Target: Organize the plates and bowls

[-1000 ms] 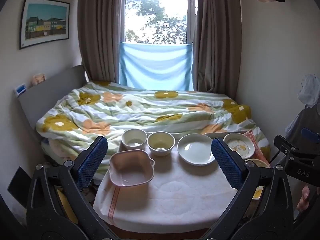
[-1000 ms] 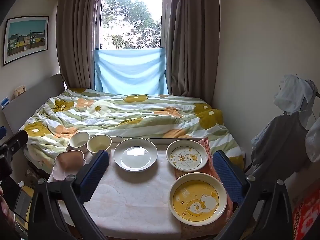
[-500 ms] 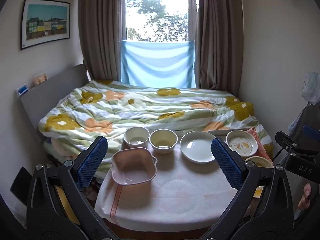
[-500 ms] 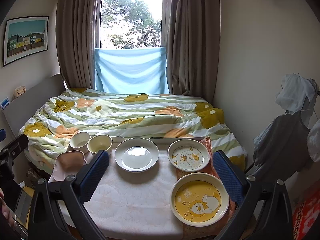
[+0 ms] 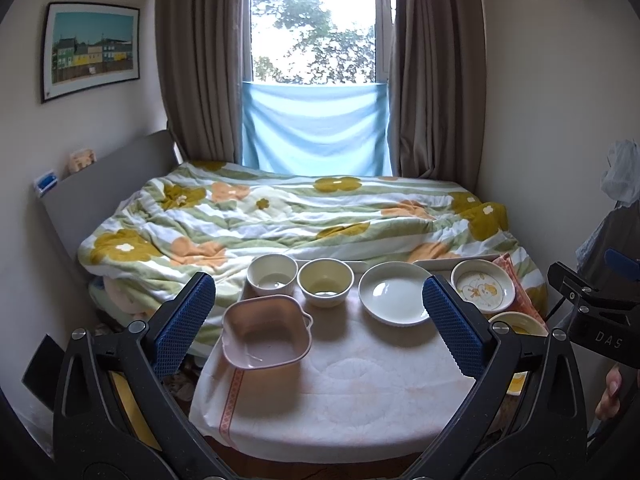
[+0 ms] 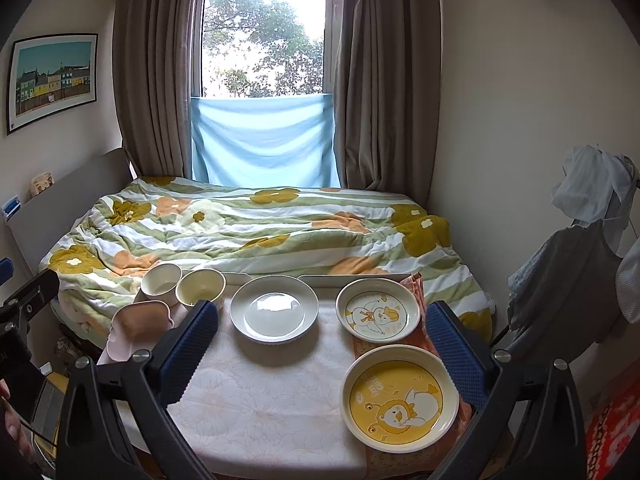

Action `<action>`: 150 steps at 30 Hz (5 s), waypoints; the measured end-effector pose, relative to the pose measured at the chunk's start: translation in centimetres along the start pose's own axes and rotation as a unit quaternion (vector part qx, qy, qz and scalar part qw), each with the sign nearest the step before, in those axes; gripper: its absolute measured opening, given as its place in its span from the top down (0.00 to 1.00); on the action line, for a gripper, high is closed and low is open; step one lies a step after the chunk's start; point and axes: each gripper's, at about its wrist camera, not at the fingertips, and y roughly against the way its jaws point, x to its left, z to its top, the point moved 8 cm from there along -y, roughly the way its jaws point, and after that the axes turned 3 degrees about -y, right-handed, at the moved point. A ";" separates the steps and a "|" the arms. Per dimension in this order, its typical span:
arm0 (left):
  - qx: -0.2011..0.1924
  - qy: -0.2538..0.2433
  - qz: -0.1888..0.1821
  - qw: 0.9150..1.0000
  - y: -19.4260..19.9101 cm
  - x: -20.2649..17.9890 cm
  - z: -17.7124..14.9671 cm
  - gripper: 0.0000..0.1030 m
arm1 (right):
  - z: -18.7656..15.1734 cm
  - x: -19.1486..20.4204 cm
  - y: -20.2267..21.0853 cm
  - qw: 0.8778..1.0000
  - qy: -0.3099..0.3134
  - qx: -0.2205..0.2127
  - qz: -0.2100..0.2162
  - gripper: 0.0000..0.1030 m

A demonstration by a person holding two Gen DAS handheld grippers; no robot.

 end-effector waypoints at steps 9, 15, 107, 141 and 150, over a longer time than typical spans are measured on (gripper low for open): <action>0.000 -0.001 0.000 1.000 0.3 -0.3 -0.3 0.00 | -0.1 0.2 0.0 1.000 0.001 0.000 0.002 0.00; 0.000 -0.001 -0.001 1.000 0.3 -0.3 -0.4 0.00 | -0.1 0.3 0.0 1.000 0.001 0.000 0.002 0.00; 0.398 -0.078 -0.274 0.872 -25.3 -31.7 -22.1 0.83 | -22.2 -23.9 -18.6 0.911 -0.288 0.266 0.125 0.90; 0.335 0.038 -0.156 0.929 -19.7 -10.6 -16.4 0.83 | -14.5 -6.4 -17.4 0.927 -0.100 0.283 0.225 0.90; 0.369 0.041 -0.132 0.919 -21.7 -2.5 -21.8 0.83 | -17.8 3.0 -20.1 0.915 -0.066 0.326 0.230 0.90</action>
